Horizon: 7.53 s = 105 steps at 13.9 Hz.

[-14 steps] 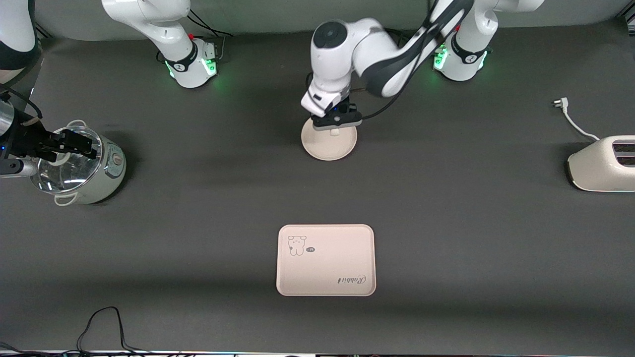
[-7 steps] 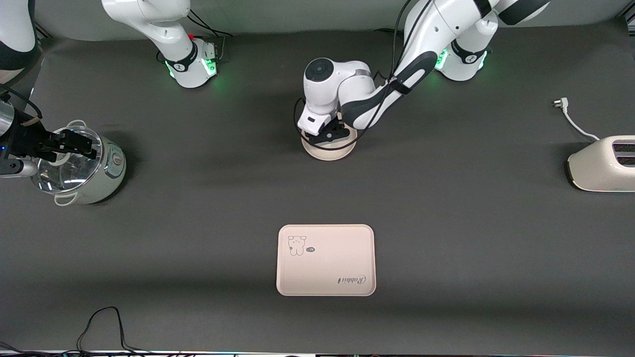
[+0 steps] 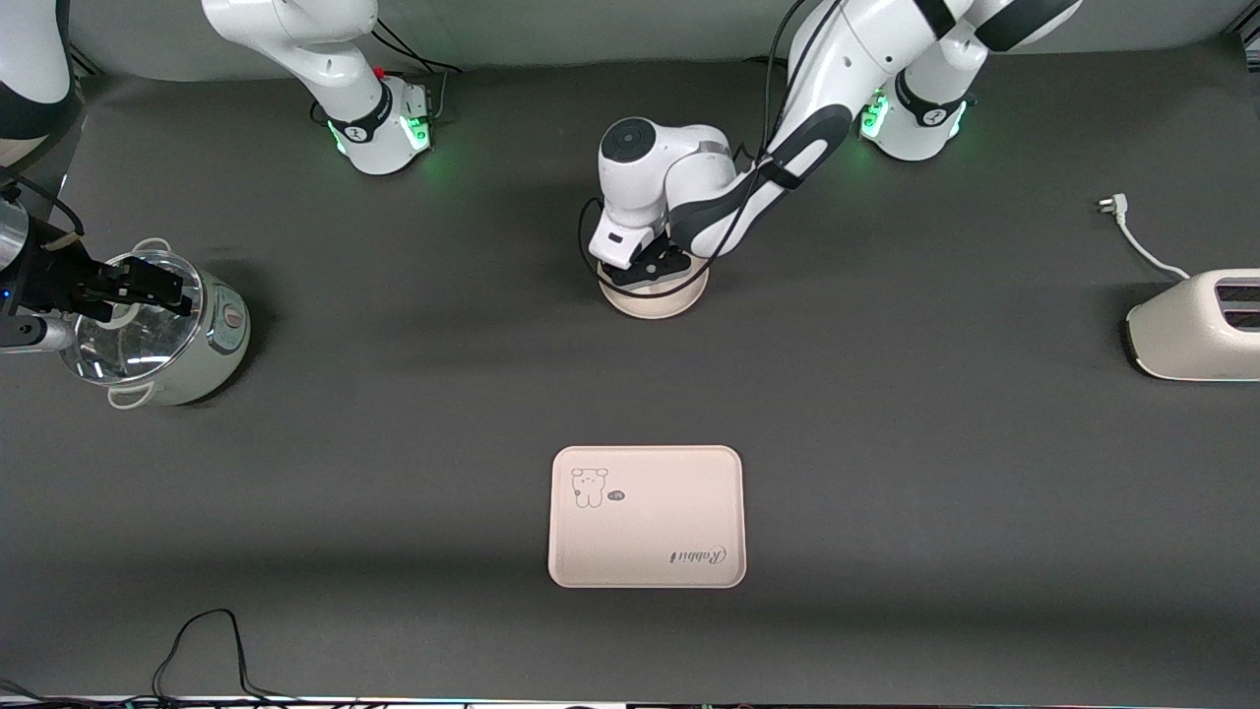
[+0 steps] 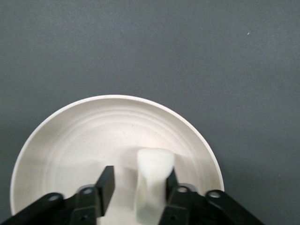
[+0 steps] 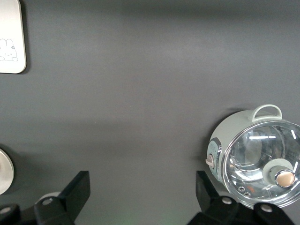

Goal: Place bun in plate and plate on tray
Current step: 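Lower the bun onto the plate and open the left gripper, then raise the left gripper and withdraw it toward its base, then move the right gripper to the plate rim, then close the right gripper on the plate rim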

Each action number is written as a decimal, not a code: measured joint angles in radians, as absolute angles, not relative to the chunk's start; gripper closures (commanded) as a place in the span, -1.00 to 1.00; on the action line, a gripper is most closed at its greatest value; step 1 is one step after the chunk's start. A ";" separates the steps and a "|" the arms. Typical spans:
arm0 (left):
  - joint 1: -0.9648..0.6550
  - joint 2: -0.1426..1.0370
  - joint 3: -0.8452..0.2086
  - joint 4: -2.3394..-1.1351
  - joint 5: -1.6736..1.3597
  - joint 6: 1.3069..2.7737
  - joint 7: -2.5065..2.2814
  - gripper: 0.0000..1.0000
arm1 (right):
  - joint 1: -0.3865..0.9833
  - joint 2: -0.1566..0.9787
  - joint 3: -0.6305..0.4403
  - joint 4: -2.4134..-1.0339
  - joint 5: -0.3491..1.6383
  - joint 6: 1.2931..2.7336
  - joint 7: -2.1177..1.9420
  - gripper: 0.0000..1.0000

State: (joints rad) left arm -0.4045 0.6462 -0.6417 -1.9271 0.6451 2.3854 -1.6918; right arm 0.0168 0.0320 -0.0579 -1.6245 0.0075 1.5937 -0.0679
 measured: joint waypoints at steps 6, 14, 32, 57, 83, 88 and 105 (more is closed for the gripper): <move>-0.424 0.650 -0.620 -1.925 0.649 2.392 -1.694 -0.98 | 0.017 0.032 -0.058 -1.625 0.008 1.594 -0.068 -1.00; -0.424 0.644 -0.619 -1.897 0.653 2.367 -1.694 -1.00 | 0.017 0.032 -0.058 -1.625 0.008 1.594 -0.068 -1.00; 0.112 0.283 -0.628 -1.513 0.184 1.777 -0.584 -1.00 | 0.244 0.008 -0.050 -1.676 0.016 1.593 0.155 -1.00; 0.142 -0.037 -0.186 -1.667 0.038 1.644 0.074 -1.00 | 0.868 -0.085 -0.050 -2.167 0.203 2.198 0.747 -1.00; 0.134 -0.034 -0.180 -1.665 0.034 1.650 0.074 -1.00 | 0.985 0.307 -0.048 -2.439 0.203 2.968 0.788 -0.10; 0.131 -0.030 -0.181 -1.665 0.033 1.651 0.073 -1.00 | 0.985 0.328 -0.048 -2.440 0.203 2.997 0.788 -0.07; 0.126 -0.022 -0.186 -1.652 0.024 1.659 0.073 -1.00 | 0.985 0.370 -0.047 -2.433 0.203 3.052 0.793 1.00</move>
State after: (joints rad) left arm 0.1257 -0.0222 -0.1856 -1.6517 0.0245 1.6590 0.0735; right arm 0.9846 0.3702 -0.0472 -2.4334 0.2033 3.0521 0.7932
